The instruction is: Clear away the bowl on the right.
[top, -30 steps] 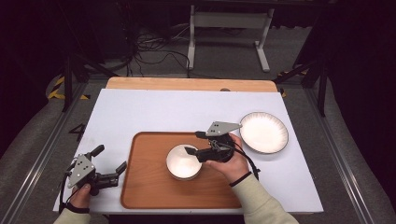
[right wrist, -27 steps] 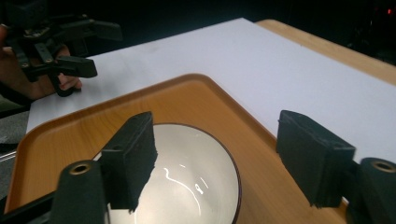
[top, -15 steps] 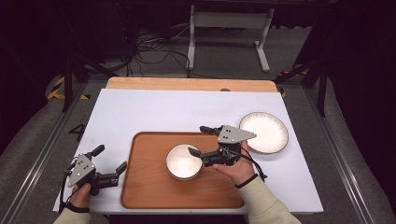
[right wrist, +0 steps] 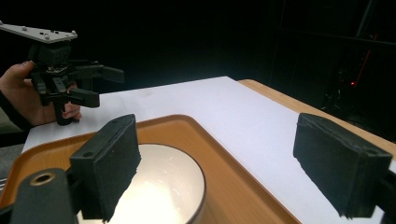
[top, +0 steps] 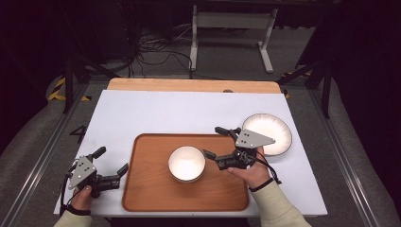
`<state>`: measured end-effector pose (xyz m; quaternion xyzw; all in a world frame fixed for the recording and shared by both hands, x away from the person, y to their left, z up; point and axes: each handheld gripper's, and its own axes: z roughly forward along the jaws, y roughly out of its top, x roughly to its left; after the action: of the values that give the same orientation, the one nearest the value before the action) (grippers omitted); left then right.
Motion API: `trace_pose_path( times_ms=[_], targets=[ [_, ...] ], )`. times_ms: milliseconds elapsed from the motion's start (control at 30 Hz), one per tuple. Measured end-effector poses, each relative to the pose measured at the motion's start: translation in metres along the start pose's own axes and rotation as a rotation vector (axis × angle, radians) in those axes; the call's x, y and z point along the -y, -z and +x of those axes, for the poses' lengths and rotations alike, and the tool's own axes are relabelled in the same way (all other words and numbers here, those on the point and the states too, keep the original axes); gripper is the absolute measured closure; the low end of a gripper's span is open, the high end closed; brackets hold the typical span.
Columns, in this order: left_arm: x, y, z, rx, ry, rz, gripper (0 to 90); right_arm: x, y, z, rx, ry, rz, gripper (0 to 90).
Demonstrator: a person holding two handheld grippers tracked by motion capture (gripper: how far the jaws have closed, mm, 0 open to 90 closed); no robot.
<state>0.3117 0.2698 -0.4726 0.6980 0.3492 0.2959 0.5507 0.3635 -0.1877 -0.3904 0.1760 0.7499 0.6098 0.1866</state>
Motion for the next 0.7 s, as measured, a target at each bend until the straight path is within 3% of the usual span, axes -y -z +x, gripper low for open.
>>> trace_pose_path(
  times_ms=[567,700],
  targets=[
    [0.000,0.000,0.000,0.002,-0.001,0.003,0.2,0.006,0.037,-0.014,0.048,-0.008,-0.030,14.6],
    [0.000,0.000,0.000,0.002,-0.001,0.004,0.3,0.010,0.047,-0.019,0.083,-0.005,-0.038,14.3]
  ],
)
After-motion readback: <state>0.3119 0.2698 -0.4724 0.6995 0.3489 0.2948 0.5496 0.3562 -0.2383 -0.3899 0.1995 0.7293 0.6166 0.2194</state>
